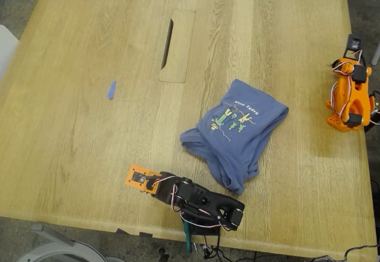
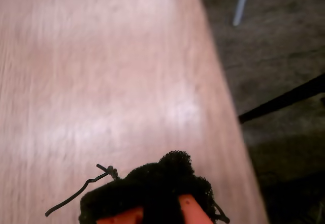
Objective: Fold a T-shirt
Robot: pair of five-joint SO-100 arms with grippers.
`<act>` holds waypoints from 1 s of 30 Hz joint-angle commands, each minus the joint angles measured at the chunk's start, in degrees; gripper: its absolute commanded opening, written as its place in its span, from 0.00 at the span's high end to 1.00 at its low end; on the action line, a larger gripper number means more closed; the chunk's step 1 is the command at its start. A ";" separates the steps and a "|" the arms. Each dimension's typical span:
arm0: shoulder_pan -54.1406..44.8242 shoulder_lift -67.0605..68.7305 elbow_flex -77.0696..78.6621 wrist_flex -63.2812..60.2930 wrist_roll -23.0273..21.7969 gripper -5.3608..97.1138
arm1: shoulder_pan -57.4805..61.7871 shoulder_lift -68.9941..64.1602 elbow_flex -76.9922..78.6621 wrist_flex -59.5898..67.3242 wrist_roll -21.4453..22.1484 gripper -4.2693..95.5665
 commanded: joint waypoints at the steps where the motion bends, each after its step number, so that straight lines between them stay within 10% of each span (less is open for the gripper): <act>1: -1.49 6.50 0.00 -1.23 0.26 0.95 | 2.72 0.62 3.87 -2.11 -0.26 0.96; 16: -16.61 6.42 0.97 14.24 -11.43 0.95 | 13.71 0.62 4.13 18.19 3.52 0.96; 30: -18.37 6.42 0.97 14.24 -10.99 0.95 | 16.08 0.62 4.22 18.11 3.25 0.96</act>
